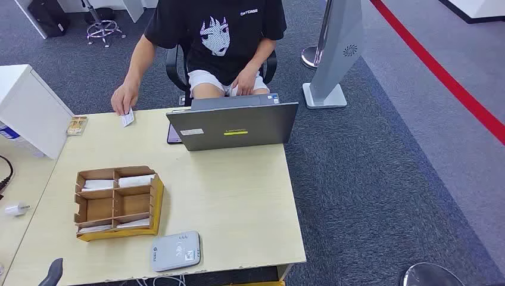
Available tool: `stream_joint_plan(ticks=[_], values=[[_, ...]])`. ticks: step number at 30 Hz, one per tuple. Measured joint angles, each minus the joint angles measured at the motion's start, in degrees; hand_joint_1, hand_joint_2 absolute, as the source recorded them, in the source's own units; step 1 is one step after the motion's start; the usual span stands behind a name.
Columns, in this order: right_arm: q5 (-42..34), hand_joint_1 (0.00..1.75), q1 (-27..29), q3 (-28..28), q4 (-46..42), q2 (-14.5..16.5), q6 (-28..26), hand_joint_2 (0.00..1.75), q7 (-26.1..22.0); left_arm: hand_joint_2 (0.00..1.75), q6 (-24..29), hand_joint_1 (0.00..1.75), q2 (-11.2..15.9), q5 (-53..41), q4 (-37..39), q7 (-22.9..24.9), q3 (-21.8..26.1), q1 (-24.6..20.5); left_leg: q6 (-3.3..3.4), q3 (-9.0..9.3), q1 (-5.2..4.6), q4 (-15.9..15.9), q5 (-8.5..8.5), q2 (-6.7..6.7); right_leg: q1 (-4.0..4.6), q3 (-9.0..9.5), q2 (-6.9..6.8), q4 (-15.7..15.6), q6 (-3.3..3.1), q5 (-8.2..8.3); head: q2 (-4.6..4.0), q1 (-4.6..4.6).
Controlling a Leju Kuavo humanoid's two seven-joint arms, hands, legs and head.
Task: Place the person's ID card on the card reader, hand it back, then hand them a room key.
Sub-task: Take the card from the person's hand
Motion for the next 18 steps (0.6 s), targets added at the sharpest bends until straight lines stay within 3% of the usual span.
stream_joint_plan(ticks=[8, 18], values=[[1.2, 0.00, -3.1, 0.8, -0.3, 0.4, 1.1, 1.75, 2.8, 1.75, 1.7, 0.00, 3.6, -7.8, 1.0, 3.4, -6.6, -7.6, -0.04, 0.03, 0.01, 0.0, 0.19, 0.01, 0.00, -0.01, 0.03, 0.0, -0.05, 0.15, 0.00, 0.01], [1.9, 0.00, -5.7, 1.6, -0.4, 1.0, 0.9, 1.75, 5.9, 1.75, 3.6, 0.00, 6.3, -16.6, 10.4, 8.4, -14.1, -20.1, -0.02, 0.02, 0.00, 0.0, 0.30, 0.02, 0.00, -0.02, 0.04, 0.0, -0.08, 0.26, 0.00, 0.01]])
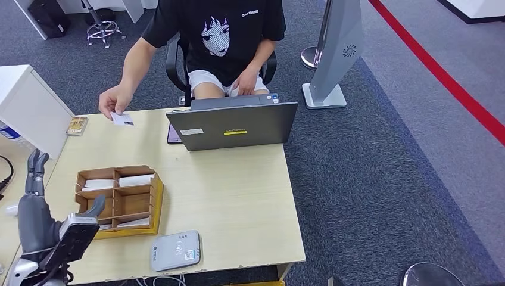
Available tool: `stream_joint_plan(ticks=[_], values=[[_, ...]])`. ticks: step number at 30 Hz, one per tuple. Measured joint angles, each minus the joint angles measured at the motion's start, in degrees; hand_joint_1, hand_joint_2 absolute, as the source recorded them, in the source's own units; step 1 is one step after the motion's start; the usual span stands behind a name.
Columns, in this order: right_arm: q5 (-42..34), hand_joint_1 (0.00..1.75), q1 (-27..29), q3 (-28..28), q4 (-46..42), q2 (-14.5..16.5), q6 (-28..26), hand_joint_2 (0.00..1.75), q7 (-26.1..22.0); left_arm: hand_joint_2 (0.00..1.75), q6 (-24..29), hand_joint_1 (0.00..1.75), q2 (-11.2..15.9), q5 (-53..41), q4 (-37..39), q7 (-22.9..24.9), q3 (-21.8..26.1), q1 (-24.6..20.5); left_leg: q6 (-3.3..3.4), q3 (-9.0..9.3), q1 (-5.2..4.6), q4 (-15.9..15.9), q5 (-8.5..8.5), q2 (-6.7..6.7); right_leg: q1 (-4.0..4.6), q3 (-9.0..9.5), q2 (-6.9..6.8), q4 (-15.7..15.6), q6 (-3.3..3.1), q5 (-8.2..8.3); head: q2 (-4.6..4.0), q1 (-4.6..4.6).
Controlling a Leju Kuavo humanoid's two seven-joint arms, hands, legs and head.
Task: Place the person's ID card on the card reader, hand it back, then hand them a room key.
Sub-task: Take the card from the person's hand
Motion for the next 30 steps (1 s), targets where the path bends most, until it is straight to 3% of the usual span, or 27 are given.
stream_joint_plan(ticks=[6, 18, 22, 30], values=[[0.5, 0.00, -1.0, 1.1, -0.2, 0.4, 0.0, 1.75, 1.3, 1.75, 0.9, 0.00, 1.7, -5.3, 7.5, 2.9, -4.4, -7.1, 0.00, 0.00, 0.00, 0.0, 0.04, 0.01, 0.00, -0.01, 0.01, 0.0, 0.04, 0.04, 0.00, -0.01], [3.1, 0.00, -0.3, 5.5, -1.8, 1.1, 1.8, 1.75, 2.6, 1.75, 3.3, 0.03, 7.9, -17.1, 21.8, 10.2, -12.3, -19.7, -0.06, -0.03, 0.01, 0.0, 0.08, 0.02, 0.00, -0.05, 0.04, 0.0, 0.02, 0.05, 0.00, -0.01], [3.9, 0.00, 0.0, 7.2, -2.4, 1.3, 2.5, 1.75, 3.1, 1.75, 4.0, 1.75, 10.1, -21.2, 26.3, 12.8, -15.0, -23.8, -0.08, -0.04, 0.01, 0.0, 0.11, 0.02, 0.00, -0.06, 0.04, 0.0, -0.01, 0.08, 0.00, -0.01], [5.1, 0.00, 0.7, 11.2, -3.8, 1.6, 3.7, 1.75, 4.1, 1.75, 7.0, 1.75, 14.4, -30.6, 34.3, 18.5, -19.9, -31.3, -0.09, -0.06, 0.03, 0.0, 0.17, 0.02, 0.04, -0.08, 0.05, 0.1, -0.08, 0.13, -0.01, -0.01]])
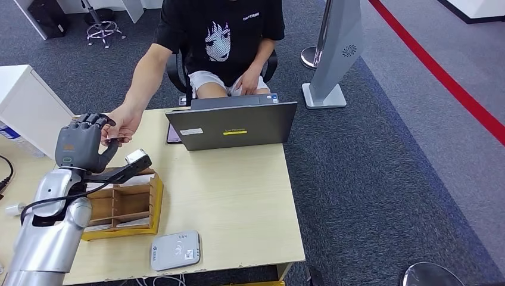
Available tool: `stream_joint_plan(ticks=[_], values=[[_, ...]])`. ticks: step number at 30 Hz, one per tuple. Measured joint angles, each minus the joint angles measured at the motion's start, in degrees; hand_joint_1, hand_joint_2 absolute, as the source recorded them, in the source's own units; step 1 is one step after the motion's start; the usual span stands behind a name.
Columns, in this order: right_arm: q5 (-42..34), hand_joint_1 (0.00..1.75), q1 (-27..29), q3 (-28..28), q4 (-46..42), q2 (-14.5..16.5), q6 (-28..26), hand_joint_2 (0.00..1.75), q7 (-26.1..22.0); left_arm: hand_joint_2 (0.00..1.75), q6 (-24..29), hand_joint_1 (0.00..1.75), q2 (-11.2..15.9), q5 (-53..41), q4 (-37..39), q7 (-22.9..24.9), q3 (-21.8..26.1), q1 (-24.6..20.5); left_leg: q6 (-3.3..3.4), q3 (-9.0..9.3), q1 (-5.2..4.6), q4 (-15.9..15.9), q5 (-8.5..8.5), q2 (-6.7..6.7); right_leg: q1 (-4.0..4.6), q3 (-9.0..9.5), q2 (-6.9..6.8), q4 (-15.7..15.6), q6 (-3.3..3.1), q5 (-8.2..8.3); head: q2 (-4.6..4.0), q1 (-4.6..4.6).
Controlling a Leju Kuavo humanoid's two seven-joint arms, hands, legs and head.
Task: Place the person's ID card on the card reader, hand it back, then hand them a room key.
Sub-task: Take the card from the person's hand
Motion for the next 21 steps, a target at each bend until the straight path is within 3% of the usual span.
stream_joint_plan(ticks=[5, 10, 14, 21], values=[[0.2, 0.00, 0.5, 2.3, -0.8, 0.0, 0.6, 1.75, 0.6, 1.75, 2.8, 1.75, 2.2, -6.0, 3.2, 3.4, -2.5, -3.6, -0.03, -0.01, 0.02, 0.0, 0.03, 0.00, 0.03, -0.01, 0.00, 0.0, -0.02, 0.02, 0.01, 0.00], [-0.8, 0.00, 1.1, 4.0, -1.5, 0.0, 0.6, 1.75, 0.5, 1.75, 6.2, 1.75, 3.4, -8.5, 2.9, 4.2, -3.8, -4.1, -0.03, -0.03, 0.01, 0.0, 0.03, 0.01, 0.03, -0.01, 0.00, 0.0, -0.02, 0.02, 0.01, 0.01], [-1.8, 0.00, 1.9, 4.6, -2.1, 0.0, 0.5, 1.75, 0.1, 1.75, 8.6, 1.75, 4.0, -9.0, -2.3, 4.0, -5.0, -1.0, -0.03, -0.07, 0.01, 0.0, 0.02, 0.00, 0.02, -0.03, 0.00, 0.0, -0.02, 0.01, 0.01, 0.01], [-3.2, 0.00, 3.4, 5.0, -3.8, 0.0, 0.5, 1.75, -0.6, 1.75, 12.6, 1.75, 4.1, -10.8, -15.3, 3.9, -8.9, 8.6, -0.01, -0.14, 0.00, 0.0, -0.03, 0.01, 0.02, -0.12, 0.00, 0.0, -0.01, -0.01, 0.01, 0.01]])
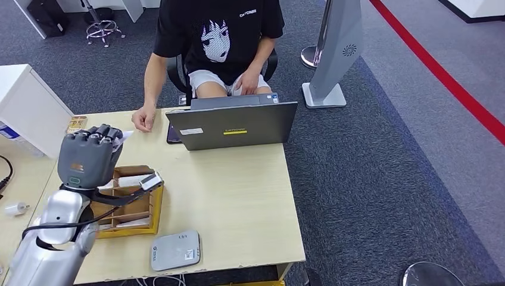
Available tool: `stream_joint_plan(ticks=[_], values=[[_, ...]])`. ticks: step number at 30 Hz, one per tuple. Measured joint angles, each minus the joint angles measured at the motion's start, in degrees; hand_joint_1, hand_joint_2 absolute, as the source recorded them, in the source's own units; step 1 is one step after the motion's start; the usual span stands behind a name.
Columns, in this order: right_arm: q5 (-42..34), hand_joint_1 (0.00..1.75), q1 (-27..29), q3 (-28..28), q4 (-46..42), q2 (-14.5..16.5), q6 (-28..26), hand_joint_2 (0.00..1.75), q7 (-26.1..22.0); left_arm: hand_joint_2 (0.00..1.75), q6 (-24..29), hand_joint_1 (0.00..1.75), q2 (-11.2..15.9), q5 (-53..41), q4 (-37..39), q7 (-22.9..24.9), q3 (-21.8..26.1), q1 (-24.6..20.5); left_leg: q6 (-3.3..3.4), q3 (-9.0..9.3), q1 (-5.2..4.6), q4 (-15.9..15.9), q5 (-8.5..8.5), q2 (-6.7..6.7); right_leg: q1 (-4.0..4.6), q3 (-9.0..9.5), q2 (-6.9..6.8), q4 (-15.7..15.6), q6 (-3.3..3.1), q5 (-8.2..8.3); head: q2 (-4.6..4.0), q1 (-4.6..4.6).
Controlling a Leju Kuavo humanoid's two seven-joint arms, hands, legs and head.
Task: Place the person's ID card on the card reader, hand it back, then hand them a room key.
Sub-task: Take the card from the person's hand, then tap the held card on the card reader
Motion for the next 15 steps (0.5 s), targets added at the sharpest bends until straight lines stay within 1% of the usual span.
stream_joint_plan(ticks=[5, 7, 10, 12, 15], values=[[-0.4, 0.00, 0.4, 0.1, -0.9, 0.0, -0.3, 1.75, 0.0, 1.75, 0.8, 1.75, 0.1, 0.8, -4.3, -0.6, -1.7, 2.9, 0.00, 0.00, 0.01, 0.0, 0.03, -0.01, 0.00, -0.01, -0.02, 0.0, -0.01, 0.02, 0.00, -0.01], [-2.6, 0.00, -0.4, -0.4, -1.0, -0.1, -2.7, 1.75, 1.1, 1.75, 2.2, 1.75, -0.4, 4.0, -5.0, -3.6, -2.9, 3.3, 0.01, -0.01, 0.00, 0.0, 0.07, -0.01, 0.00, -0.02, -0.02, 0.0, -0.02, 0.07, 0.00, -0.02], [-7.2, 0.00, -4.0, -3.0, -0.2, -0.4, -8.4, 1.75, 3.4, 1.75, 5.2, 1.75, -2.2, 10.8, -5.4, -9.5, -7.1, 3.9, 0.04, -0.02, -0.02, 0.0, 0.12, 0.02, -0.02, 0.00, 0.01, 0.0, 0.03, 0.14, 0.00, 0.02], [-8.2, 0.00, -5.9, -4.4, 0.3, -0.7, -9.8, 1.75, 3.6, 1.75, 6.3, 1.75, -3.2, 13.9, -5.7, -11.1, -9.9, 5.7, 0.04, 0.00, -0.04, 0.0, 0.11, 0.11, -0.03, 0.00, 0.10, 0.0, 0.07, 0.17, 0.00, 0.11], [-8.8, 0.00, -7.1, -5.8, 1.0, -0.9, -10.4, 1.75, 3.0, 1.75, 7.0, 1.75, -4.0, 16.3, -6.0, -12.0, -12.8, 8.5, 0.06, -0.02, -0.05, 0.0, 0.09, 0.07, -0.06, -0.02, 0.09, 0.0, 0.09, 0.17, 0.00, 0.11]])
